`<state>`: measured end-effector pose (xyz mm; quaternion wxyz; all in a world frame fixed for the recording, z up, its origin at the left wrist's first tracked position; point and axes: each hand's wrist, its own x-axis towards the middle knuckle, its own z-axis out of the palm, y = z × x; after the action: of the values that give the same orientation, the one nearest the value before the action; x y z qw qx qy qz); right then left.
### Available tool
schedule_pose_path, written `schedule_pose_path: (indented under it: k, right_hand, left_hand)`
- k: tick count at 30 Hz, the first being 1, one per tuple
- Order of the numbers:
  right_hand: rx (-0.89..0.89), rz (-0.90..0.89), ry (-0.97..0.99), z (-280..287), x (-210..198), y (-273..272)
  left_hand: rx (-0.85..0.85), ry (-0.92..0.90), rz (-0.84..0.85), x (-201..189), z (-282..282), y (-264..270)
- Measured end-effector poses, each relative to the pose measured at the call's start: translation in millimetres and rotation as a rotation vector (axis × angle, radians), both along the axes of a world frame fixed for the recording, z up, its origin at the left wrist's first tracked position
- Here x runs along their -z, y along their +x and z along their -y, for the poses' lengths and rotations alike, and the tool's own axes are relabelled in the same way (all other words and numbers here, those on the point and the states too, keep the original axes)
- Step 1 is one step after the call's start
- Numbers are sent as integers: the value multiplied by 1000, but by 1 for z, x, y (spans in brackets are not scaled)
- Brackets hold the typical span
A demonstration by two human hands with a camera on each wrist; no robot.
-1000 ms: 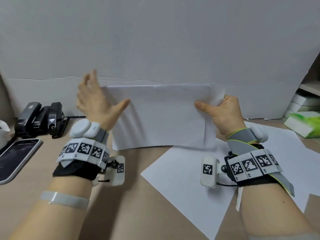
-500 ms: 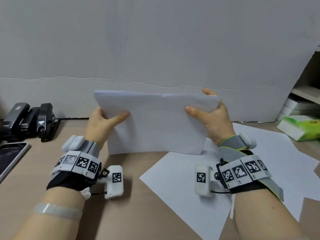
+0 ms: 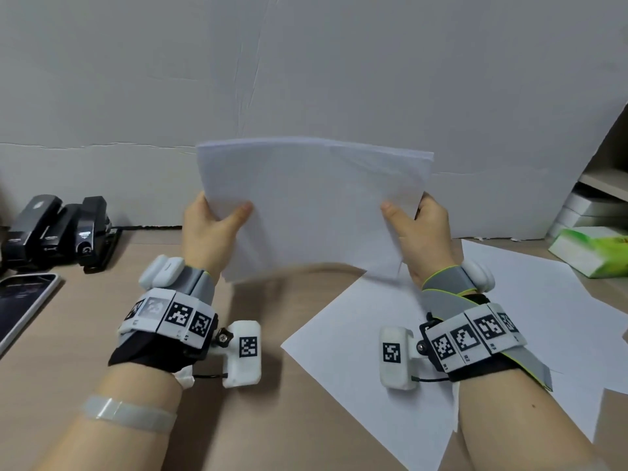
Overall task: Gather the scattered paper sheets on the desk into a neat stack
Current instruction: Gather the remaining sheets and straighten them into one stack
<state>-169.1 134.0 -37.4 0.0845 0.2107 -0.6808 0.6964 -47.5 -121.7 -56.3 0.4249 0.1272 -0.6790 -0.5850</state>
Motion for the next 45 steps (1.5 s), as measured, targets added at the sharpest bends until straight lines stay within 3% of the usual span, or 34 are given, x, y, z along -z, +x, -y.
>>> schedule_pose_path:
  k: [4,7,15,21,24,26,32,38,42,45]
  right_hand:
    - [34,130,70,4,15,-3]
    - [-82,237,180,3,21,-1]
    - [-132,326,270,-2,24,-1]
    - [-33,185,322,-1,17,1]
    - [48,94,413,0,11,-1]
    - [73,89,420,0,7,0]
    - [2,298,200,-17,-1,4]
    - [-216,550,-117,-19,-14,19]
    - [-309,553,-83,6,-9,41]
    - [-151,520,-15,15,1,45]
  left_hand:
    - [17,46,132,13,-1,-2]
    - [71,69,253,25,4,-2]
    - [63,87,353,32,10,-1]
    - [-25,-77,337,13,0,6]
    - [14,-221,368,-4,-5,14]
    - [51,-218,386,-11,-6,17]
    - [79,135,239,-14,4,19]
    - [153,610,145,-7,-15,4]
    - [240,746,172,-1,-45,-8]
    - [299,790,198,2,-69,-14]
